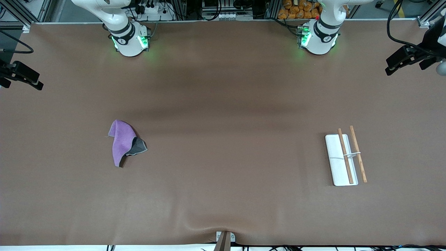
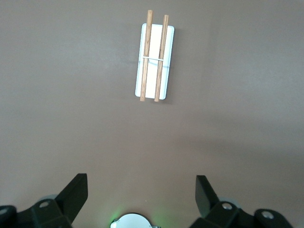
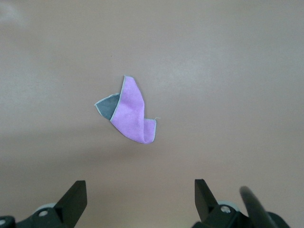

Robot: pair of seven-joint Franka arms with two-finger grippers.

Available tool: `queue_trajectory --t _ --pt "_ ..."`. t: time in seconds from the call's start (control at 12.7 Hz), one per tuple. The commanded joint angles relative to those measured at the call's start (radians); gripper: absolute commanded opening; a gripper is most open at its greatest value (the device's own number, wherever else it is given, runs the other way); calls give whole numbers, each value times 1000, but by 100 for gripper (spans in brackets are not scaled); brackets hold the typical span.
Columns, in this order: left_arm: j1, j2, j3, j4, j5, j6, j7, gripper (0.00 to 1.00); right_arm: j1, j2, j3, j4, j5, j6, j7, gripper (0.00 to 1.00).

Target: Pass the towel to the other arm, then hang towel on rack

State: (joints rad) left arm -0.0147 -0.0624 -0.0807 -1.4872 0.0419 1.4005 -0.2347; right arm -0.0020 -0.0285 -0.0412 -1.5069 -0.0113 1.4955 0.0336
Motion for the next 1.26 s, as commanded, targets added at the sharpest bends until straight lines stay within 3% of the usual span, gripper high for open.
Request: queue_trajectory --t 0.0,0.79,1.18 --pt "4 -2 -5 15 26 -18 21 100 7 -5 -5 8 4 2 16 100" --pt "-5 15 -20 2 24 -17 26 100 -6 13 -11 5 31 11 2 100" --pt "1 15 -20 -5 21 -17 24 100 -21 113 -11 7 33 20 0 100"
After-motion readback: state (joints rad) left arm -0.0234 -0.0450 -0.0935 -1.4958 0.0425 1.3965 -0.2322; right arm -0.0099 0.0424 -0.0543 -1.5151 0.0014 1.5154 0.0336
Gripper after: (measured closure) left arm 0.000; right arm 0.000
